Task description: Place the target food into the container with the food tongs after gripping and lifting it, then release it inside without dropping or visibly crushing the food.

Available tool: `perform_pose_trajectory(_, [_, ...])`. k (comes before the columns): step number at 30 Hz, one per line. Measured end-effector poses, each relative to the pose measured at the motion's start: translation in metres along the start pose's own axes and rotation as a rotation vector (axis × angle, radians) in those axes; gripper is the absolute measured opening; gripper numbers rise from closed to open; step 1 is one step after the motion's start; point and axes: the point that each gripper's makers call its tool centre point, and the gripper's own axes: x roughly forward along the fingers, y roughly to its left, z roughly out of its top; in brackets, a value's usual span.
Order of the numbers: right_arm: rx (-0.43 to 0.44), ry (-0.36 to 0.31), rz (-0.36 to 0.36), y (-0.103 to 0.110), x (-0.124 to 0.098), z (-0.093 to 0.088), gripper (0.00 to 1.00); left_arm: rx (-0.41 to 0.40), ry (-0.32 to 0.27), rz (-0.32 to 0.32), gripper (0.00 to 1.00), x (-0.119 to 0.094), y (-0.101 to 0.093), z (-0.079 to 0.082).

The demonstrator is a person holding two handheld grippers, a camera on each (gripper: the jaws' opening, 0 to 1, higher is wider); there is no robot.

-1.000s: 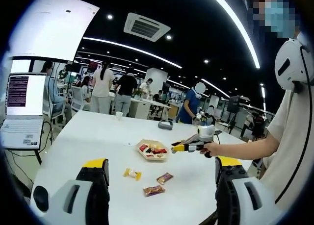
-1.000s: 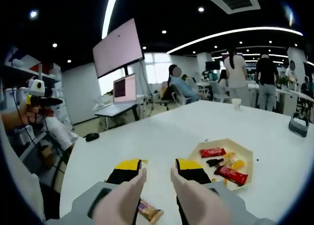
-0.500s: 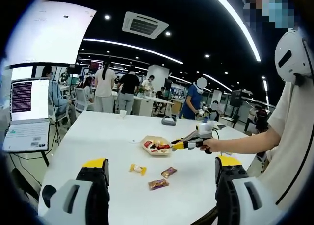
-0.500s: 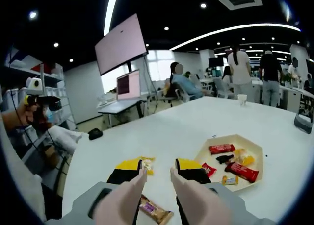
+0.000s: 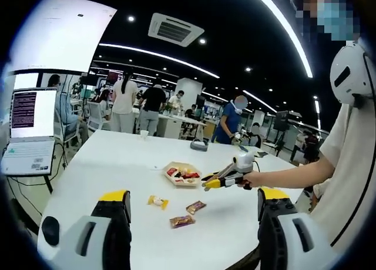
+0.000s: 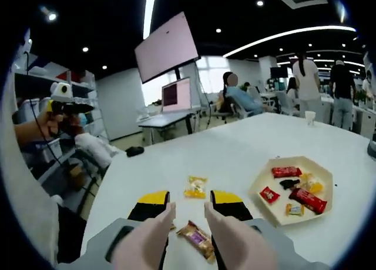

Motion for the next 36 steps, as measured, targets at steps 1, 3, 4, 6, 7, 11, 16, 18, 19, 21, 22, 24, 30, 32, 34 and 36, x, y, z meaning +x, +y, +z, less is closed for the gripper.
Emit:
perform_pose_trajectory(1, [-0.005,0.007,0.003,0.000,0.001,-0.003,0.27,0.000,0.005,0.003,0.89,-0.002,0.000,-0.002])
perform_pose_trajectory(3, [-0.018,0.027,0.020,-0.001,0.005,-0.012,0.27,-0.008,0.011,0.011,0.89,-0.004,0.001,-0.005])
perform_pose_trajectory(4, [-0.025,0.042,0.038,0.002,0.007,-0.017,0.27,-0.013,0.010,0.019,0.89,-0.007,0.001,-0.005])
perform_pose_trajectory(6, [-0.064,0.082,0.060,0.002,0.010,-0.029,0.27,-0.007,0.013,0.023,0.89,-0.010,-0.001,-0.005])
perform_pose_trajectory(7, [-0.067,0.094,0.060,0.000,0.012,-0.033,0.27,-0.008,0.018,0.028,0.89,-0.012,0.000,-0.006])
perform_pose_trajectory(11, [-0.074,0.123,0.079,0.000,0.014,-0.045,0.27,-0.028,0.024,0.048,0.90,-0.011,0.005,-0.007])
perform_pose_trajectory(16, [-0.123,0.146,0.151,0.006,0.018,-0.055,0.27,-0.020,0.032,0.055,0.88,-0.004,-0.001,0.003])
perform_pose_trajectory(18, [-0.145,0.169,0.155,0.001,0.023,-0.064,0.27,-0.003,0.060,0.046,0.87,-0.003,-0.004,0.003])
perform_pose_trajectory(19, [-0.152,0.184,0.155,-0.002,0.025,-0.068,0.27,0.007,0.062,0.047,0.88,-0.001,-0.003,0.004])
perform_pose_trajectory(21, [-0.163,0.193,0.158,-0.002,0.026,-0.071,0.27,0.007,0.067,0.047,0.88,0.001,-0.001,0.006])
perform_pose_trajectory(22, [-0.165,0.195,0.157,-0.002,0.025,-0.070,0.27,0.008,0.068,0.046,0.88,0.002,0.000,0.007])
perform_pose_trajectory(24, [-0.155,0.185,0.159,-0.003,0.024,-0.067,0.27,0.006,0.074,0.049,0.87,0.005,0.000,0.009])
perform_pose_trajectory(30, [-0.129,0.145,0.157,-0.014,0.029,-0.060,0.27,0.004,0.112,0.017,0.86,0.019,-0.002,0.000])
perform_pose_trajectory(32, [-0.129,0.160,0.177,-0.010,0.031,-0.064,0.27,-0.001,0.120,0.002,0.86,0.022,-0.003,-0.004])
perform_pose_trajectory(34, [-0.149,0.202,0.204,-0.003,0.034,-0.074,0.27,-0.012,0.120,-0.002,0.86,0.027,-0.002,-0.005])
perform_pose_trajectory(36, [-0.167,0.235,0.215,0.000,0.035,-0.083,0.27,-0.007,0.115,-0.007,0.87,0.029,-0.002,-0.004])
